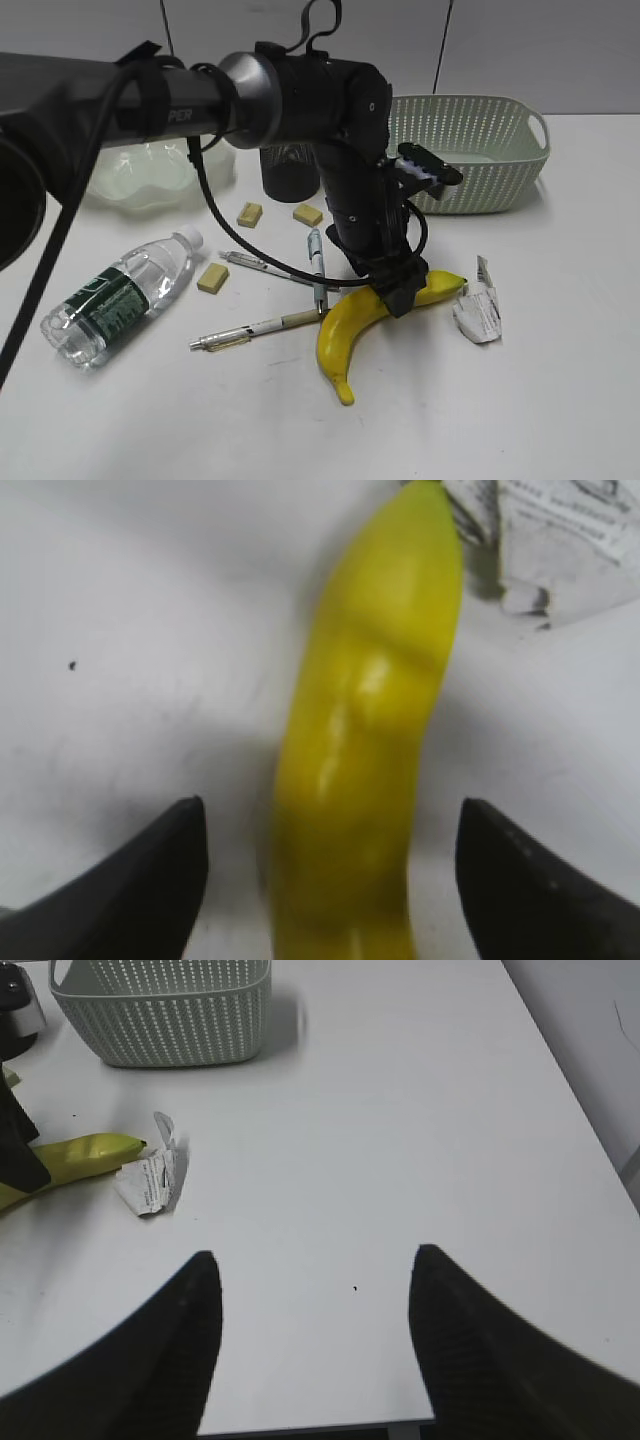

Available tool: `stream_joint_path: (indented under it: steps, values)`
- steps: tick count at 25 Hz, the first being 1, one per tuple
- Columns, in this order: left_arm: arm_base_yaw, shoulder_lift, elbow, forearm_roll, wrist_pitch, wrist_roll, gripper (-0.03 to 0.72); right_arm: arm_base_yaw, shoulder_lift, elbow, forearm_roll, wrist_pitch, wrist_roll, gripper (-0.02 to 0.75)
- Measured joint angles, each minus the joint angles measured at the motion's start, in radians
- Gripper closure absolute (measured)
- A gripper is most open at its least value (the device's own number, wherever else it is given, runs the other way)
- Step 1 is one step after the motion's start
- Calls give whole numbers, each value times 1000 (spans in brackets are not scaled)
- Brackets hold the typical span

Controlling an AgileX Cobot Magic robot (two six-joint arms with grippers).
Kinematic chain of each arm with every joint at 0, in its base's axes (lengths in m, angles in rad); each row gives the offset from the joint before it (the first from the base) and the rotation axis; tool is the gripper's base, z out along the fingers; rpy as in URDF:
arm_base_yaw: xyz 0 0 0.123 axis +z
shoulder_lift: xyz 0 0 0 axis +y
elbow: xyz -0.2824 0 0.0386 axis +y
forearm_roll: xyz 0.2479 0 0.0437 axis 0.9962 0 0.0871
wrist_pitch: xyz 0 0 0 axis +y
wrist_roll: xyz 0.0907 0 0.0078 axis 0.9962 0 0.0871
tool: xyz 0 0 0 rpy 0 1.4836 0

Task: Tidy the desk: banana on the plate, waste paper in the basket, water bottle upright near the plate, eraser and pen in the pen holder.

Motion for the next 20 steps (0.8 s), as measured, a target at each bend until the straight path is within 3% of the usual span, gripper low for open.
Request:
stream_joint_path:
  steps: [5,7,9,13,20]
  values:
    - [0,42,-2,12,-12,-10,141,0,0,0,0,1,0,265]
    - [-3,46,-4,34,-28,-10,225,0,0,0,0,1,0,265]
    - [-10,47,-5,70,-34,-11,372,0,0,0,0,1,0,265]
    - [-21,47,-23,77,8,-11,362,0,0,0,0,1,0,265]
    - [-24,-25,-170,-4,139,-15,362,0,0,0,0,0,0,265]
